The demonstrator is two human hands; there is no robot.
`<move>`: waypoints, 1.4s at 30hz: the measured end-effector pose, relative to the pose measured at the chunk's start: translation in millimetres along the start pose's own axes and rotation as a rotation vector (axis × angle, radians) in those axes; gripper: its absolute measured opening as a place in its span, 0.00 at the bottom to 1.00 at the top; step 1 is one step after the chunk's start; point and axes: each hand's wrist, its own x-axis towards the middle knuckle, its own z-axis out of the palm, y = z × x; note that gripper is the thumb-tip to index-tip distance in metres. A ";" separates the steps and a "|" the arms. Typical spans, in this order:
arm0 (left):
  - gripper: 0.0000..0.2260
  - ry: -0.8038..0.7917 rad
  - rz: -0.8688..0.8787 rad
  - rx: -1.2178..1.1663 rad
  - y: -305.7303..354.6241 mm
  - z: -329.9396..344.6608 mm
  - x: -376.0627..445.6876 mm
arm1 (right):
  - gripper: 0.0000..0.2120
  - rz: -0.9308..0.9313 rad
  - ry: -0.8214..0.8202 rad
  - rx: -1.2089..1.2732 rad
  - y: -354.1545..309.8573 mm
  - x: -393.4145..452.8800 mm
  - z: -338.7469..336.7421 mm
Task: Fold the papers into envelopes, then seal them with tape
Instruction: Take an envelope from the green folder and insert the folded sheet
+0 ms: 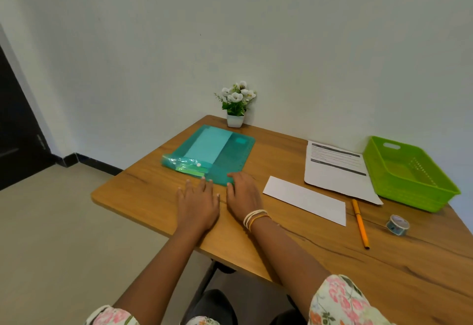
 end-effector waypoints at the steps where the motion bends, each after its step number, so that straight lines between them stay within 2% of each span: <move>1: 0.24 0.011 0.011 0.007 -0.2 -0.1 0.2 | 0.15 0.014 0.006 0.014 -2.8 8.5 3.2; 4: 0.22 0.015 0.065 0.008 -2.8 -1.5 1.5 | 0.20 0.084 -0.040 -0.005 -6.8 37.1 9.0; 7: 0.21 -0.021 0.107 -0.014 -2.5 -1.3 4.1 | 0.24 0.146 -0.239 0.021 -6.0 64.7 11.3; 9: 0.21 -0.043 0.131 -0.038 -2.8 -0.2 5.9 | 0.24 0.133 -0.340 -0.055 -3.9 77.0 13.3; 16: 0.19 -0.024 0.231 -0.074 -5.0 -0.9 4.3 | 0.24 0.143 -0.443 -0.136 2.6 95.3 15.1; 18: 0.17 0.083 0.300 -0.153 -3.4 -3.2 0.7 | 0.22 0.178 -0.510 -0.062 7.0 97.0 12.4; 20: 0.14 0.268 0.320 -0.281 -4.5 -6.5 -3.3 | 0.21 0.198 -0.564 0.012 11.7 98.7 6.4; 23: 0.15 0.505 0.205 -0.359 -14.0 -10.4 -2.9 | 0.23 0.185 -0.661 0.012 17.5 96.9 -8.2; 25: 0.14 0.531 0.131 -0.341 -22.6 -14.6 4.3 | 0.24 0.180 -0.735 0.001 19.7 93.6 -18.1; 27: 0.13 0.423 0.066 -0.384 -32.3 -20.0 17.8 | 0.23 0.169 -0.787 -0.017 20.3 90.2 -25.5; 30: 0.12 0.075 0.025 -0.580 -50.8 -27.2 39.2 | 0.21 0.139 -0.827 -0.065 17.3 87.5 -30.6; 33: 0.13 -0.183 0.071 -0.568 -63.4 -26.3 49.9 | 0.19 0.128 -0.827 -0.078 14.1 85.9 -30.4; 39: 0.15 -0.357 0.113 -0.497 -70.3 -30.0 61.0 | 0.10 0.130 -0.655 0.070 19.4 70.8 -26.6; 42: 0.15 -0.350 0.121 -0.497 -71.4 -26.8 63.0 | 0.09 0.084 -0.483 0.178 24.9 54.8 -25.0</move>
